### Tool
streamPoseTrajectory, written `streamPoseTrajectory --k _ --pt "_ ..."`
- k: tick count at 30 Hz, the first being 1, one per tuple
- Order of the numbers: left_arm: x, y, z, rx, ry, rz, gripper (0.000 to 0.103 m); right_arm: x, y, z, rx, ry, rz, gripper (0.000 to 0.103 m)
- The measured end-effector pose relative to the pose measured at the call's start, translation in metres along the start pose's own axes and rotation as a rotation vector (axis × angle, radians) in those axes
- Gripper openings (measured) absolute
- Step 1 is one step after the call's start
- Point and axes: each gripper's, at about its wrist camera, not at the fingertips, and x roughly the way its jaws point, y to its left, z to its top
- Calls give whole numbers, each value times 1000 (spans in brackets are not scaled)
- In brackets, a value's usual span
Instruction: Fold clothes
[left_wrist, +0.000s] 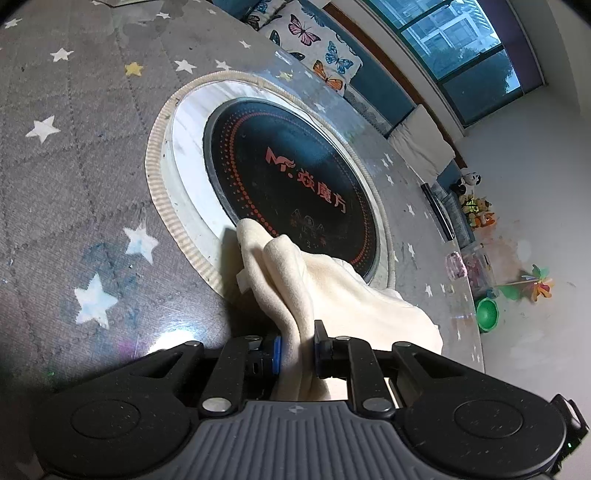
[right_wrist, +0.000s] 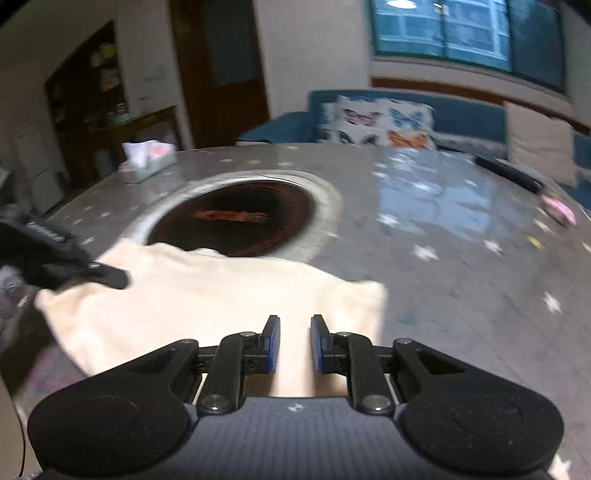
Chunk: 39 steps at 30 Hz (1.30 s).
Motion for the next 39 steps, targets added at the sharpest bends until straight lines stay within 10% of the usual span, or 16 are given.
streamPoseTrajectory --k 15,23,31,39 --pt "0 -5 0 24 4 20 17 28 -44 -1 252 -32 -15 30" --pt "-2 -20 1 84 -11 60 16 22 -43 -2 294 -59 33 9" --pt "7 -91 7 251 -41 22 16 -21 -69 7 305 -159 -6 7" --pt "82 -181 1 375 33 -63 15 -65 -138 24 299 -228 -220 7"
